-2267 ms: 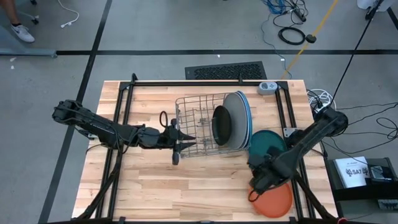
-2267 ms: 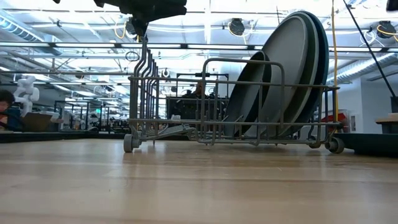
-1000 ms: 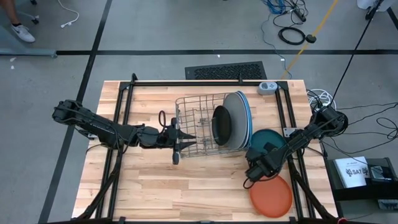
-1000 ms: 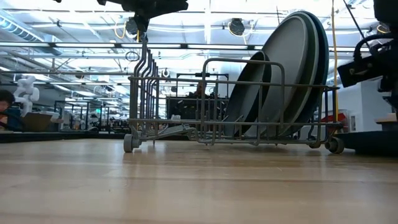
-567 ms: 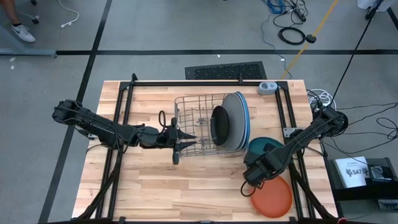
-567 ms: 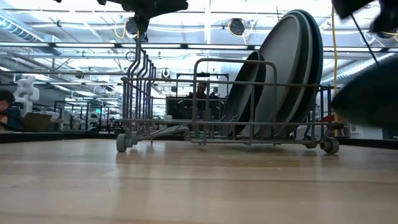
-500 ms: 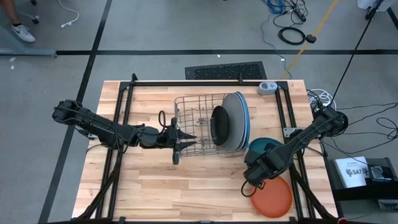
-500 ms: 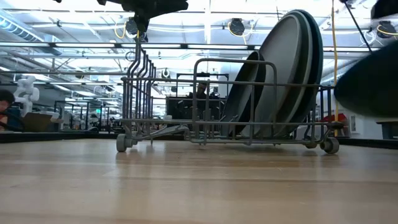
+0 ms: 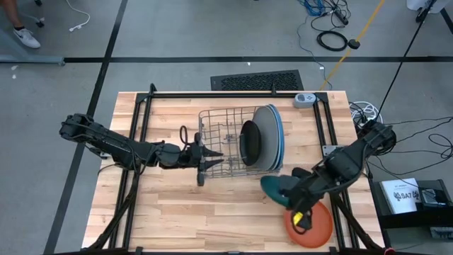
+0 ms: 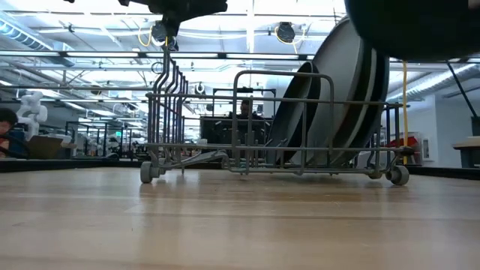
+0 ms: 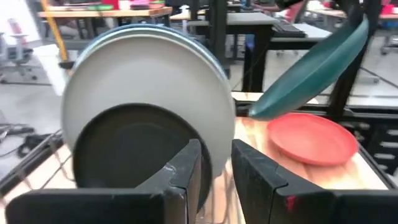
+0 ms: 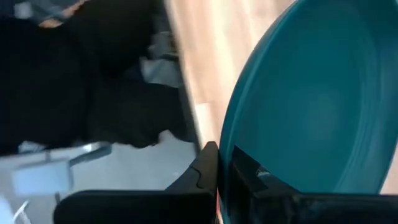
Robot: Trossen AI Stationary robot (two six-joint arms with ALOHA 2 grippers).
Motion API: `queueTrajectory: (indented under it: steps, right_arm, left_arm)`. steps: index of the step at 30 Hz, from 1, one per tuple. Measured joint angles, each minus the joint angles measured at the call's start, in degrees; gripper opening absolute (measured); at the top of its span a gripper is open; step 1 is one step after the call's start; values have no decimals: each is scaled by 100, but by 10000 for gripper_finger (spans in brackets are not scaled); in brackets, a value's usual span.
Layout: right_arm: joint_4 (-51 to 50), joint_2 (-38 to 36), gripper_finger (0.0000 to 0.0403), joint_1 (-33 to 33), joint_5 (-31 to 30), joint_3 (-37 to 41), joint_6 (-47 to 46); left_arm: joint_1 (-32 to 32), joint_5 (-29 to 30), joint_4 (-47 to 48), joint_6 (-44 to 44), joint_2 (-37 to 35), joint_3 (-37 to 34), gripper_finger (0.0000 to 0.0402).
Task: Sort dishes
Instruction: Put the dark green plate into the dish rack
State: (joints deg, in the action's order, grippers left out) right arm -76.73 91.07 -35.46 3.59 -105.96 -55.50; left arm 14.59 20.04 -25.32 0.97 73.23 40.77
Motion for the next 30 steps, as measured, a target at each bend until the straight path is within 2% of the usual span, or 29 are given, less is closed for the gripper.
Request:
queueTrajectory:
  steps: [6, 8, 10, 12, 16, 21, 30]
  right_arm:
    - [609, 1, 2, 17, 127, -174, 1311]
    - [844, 22, 2, 132, 85, -174, 1898]
    - [1062, 61, 2, 261, -74, -174, 2449]
    - [1120, 113, 2, 390, -251, -174, 2851]
    - [1234, 219, 2, 628, -262, -172, 3461]
    - [1280, 351, 2, 825, -200, -172, 3860]
    - [1448, 420, 2, 1035, -140, -172, 4232]
  left_arm:
    - [-41, -571, -519, -133, 2, 11, 89]
    - [-157, -1248, -557, 19, 2, 130, 89]
    - [-263, -2197, -530, 227, 2, 263, 92]
    - [-304, -2672, -570, 274, 15, 364, 100]
    - [-284, -2809, -482, 8, 16, 530, 122]
    - [-280, -3425, 103, -226, 15, 627, 150]
    - [-284, -3365, 397, -645, 48, 627, 164]
